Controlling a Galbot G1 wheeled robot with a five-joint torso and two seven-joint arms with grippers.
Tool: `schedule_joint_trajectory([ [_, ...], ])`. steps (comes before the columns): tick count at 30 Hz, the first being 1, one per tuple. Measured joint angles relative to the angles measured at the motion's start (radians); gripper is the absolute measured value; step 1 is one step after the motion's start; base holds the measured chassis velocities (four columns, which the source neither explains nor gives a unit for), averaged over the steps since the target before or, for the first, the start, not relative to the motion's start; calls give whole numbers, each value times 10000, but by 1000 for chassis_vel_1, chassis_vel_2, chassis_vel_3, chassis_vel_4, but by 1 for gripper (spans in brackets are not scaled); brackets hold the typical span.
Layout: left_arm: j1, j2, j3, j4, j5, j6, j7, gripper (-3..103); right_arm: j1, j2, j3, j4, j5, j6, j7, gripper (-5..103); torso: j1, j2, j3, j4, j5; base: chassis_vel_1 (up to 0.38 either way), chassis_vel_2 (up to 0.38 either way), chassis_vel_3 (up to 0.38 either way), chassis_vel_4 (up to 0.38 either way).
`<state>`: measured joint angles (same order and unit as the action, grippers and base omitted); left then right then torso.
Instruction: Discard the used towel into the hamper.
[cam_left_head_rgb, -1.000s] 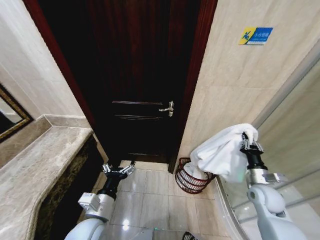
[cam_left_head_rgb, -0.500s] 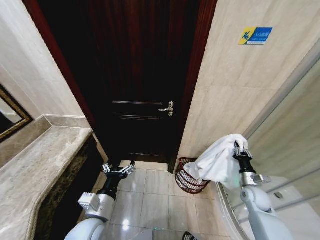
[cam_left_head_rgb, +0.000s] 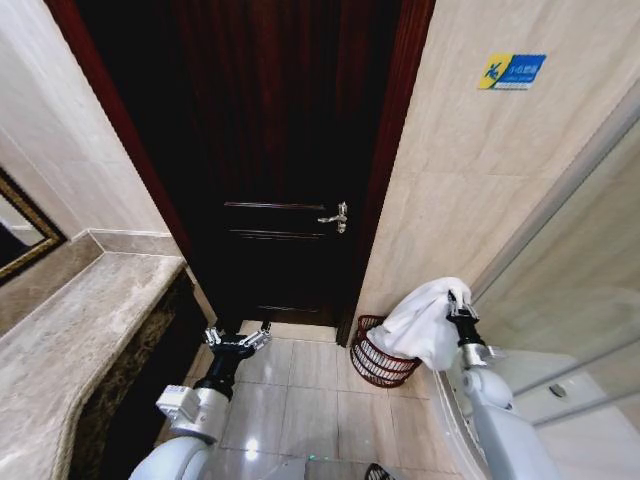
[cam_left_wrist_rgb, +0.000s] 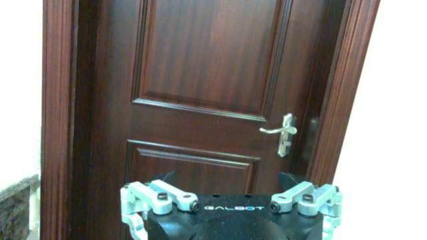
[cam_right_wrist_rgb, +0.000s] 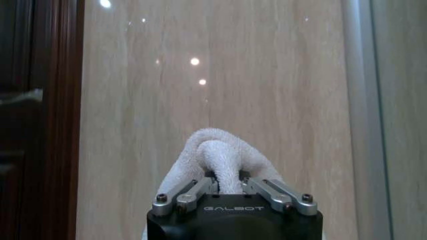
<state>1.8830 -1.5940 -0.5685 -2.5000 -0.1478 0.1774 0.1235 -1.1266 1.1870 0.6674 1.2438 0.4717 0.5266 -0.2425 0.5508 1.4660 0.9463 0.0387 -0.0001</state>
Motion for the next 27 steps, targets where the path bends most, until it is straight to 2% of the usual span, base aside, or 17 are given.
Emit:
schedule_joint_trajectory([
  [9, 0, 1, 0, 0, 0, 0, 0, 100, 624, 363, -174, -1723, -660, 482, -249, 13, 0, 0, 0, 0, 4, 0, 0, 0, 0],
  [15, 0, 0, 0, 0, 0, 0, 0, 100, 674, 472, -135, -1796, -984, 896, -167, 13, 0, 0, -1, 1, 0, 0, 0, 0, 0],
  [27, 0, 0, 0, 0, -1, 0, 0, 100, 389, 468, 42, -1477, -1145, 877, -436, 13, -3, 2, -1, -1, 0, 0, 0, 0, 0],
])
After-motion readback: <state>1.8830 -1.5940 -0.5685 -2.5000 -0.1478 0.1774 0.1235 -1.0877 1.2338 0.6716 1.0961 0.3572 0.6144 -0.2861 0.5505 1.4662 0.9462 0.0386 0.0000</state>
